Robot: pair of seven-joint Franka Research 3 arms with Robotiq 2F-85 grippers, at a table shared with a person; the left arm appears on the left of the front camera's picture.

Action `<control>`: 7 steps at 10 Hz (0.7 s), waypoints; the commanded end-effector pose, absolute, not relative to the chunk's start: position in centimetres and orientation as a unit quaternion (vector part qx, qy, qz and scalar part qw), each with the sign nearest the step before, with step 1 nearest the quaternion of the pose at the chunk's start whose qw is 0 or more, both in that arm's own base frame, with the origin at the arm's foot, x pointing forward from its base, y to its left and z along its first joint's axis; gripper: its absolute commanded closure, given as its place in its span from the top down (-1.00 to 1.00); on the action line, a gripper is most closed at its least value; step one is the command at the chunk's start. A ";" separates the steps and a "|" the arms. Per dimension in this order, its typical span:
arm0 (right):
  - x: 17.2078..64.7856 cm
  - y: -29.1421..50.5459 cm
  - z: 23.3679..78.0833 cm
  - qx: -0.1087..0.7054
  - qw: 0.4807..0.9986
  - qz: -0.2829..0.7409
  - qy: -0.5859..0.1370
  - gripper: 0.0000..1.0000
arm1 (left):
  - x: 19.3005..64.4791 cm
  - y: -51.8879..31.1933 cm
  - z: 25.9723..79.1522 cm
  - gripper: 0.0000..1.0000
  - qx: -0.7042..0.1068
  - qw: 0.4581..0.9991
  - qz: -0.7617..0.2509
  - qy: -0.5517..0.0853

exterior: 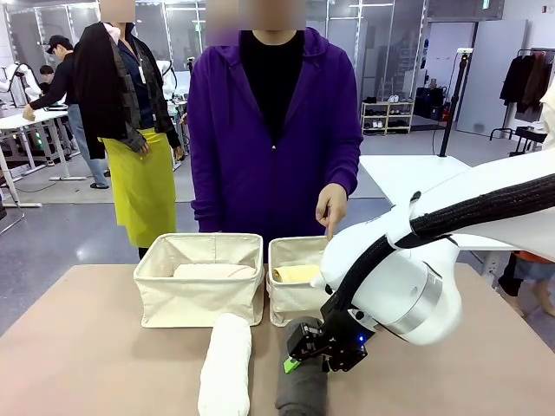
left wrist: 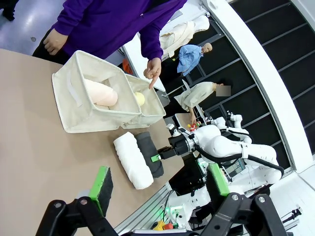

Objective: Divide the towels into two baskets.
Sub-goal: Pick up one hotel-folded towel from the bottom of the table and place it in the Fabric basket indicated by the person.

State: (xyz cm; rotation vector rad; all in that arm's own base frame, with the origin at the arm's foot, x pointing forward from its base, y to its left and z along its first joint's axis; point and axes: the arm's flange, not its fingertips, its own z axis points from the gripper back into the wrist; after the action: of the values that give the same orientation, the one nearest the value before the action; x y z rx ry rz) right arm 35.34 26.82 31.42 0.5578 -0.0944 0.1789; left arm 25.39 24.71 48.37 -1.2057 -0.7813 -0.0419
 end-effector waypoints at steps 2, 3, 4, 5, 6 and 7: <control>35.1 27.1 31.2 0.277 0.956 0.090 -0.050 -0.33 | 25.1 24.8 48.8 0.94 -0.555 0.749 -0.024 -0.362; 35.1 26.8 31.6 0.279 0.954 0.095 -0.051 -0.39 | 25.1 24.8 48.8 0.94 -0.555 0.749 -0.024 -0.362; 34.8 26.5 32.5 0.275 0.955 0.104 -0.047 -0.39 | 25.1 24.8 48.8 0.94 -0.555 0.749 -0.024 -0.362; 34.4 26.4 33.9 0.264 0.955 0.133 -0.037 -0.39 | 25.1 24.8 48.8 0.94 -0.555 0.749 -0.024 -0.362; 33.9 26.5 36.0 0.248 0.954 0.164 -0.031 -0.39 | 25.1 24.8 48.8 0.94 -0.555 0.749 -0.024 -0.362; 33.2 27.2 38.8 0.215 0.952 0.215 -0.033 -0.39 | 25.1 24.8 48.8 0.94 -0.555 0.749 -0.024 -0.362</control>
State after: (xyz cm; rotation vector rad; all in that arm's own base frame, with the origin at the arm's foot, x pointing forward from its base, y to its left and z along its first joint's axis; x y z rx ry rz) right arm 33.92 27.14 34.86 0.4905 -0.0732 0.3642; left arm 25.38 24.71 48.37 -1.2057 -0.7814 -0.0419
